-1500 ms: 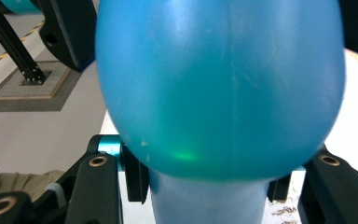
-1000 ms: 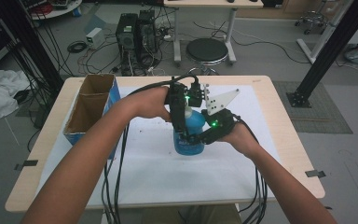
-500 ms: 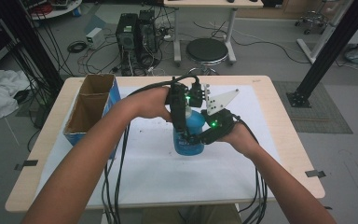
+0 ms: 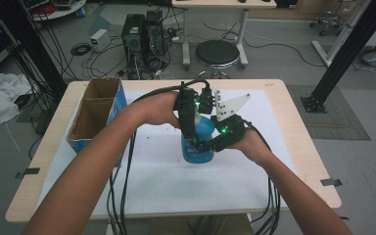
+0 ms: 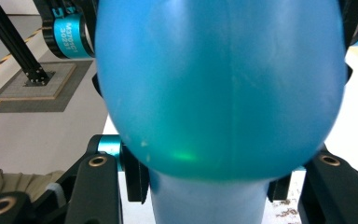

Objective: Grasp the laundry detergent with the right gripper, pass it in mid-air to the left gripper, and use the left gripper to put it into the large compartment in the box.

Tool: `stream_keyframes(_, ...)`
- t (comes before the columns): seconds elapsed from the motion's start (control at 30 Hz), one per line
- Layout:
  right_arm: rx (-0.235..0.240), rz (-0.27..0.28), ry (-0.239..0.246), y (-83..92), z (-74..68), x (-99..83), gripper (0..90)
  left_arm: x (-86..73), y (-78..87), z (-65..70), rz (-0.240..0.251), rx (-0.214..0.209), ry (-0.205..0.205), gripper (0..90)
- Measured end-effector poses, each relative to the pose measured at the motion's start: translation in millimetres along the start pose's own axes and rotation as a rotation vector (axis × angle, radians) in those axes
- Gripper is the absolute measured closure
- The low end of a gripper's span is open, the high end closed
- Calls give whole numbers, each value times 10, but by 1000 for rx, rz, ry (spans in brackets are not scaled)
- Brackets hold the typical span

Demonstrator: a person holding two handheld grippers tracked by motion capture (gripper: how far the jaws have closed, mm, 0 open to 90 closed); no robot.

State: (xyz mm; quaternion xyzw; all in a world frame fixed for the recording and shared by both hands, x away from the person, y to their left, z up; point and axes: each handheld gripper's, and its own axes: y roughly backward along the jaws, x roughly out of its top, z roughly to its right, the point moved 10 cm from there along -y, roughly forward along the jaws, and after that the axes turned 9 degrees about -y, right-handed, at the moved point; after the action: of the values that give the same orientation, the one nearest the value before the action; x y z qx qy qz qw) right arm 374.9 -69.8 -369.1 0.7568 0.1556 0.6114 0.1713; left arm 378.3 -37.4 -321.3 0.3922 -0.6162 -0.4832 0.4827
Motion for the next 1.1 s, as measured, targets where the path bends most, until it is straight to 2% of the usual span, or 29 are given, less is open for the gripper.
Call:
stream_keyframes(0.37,1,4,0,1,-1,-2,450,16,5,24,9,-4,-22,368)
stream_keyframes(0.9,-1,-5,9,2,-17,-17,441,32,10,44,3,1,-33,376)
stream_keyframes(0.93,1,-7,10,5,-17,-13,429,27,16,43,-2,0,-37,377)
stream_keyframes(0.97,7,-20,6,14,-26,-17,377,18,21,37,-10,1,-33,376)
stream_keyframes(1.0,-7,-33,5,20,-12,-31,274,8,26,34,-18,6,-37,377)
stream_keyframes(1.03,-27,-51,-9,27,8,-56,209,-2,34,33,-23,11,-37,376)
stream_keyframes(1.07,-49,-71,-12,42,27,-90,209,-11,49,29,-23,11,-34,377)
stream_keyframes(1.1,-51,-84,-4,65,30,-119,209,-20,64,19,-18,15,-28,376)
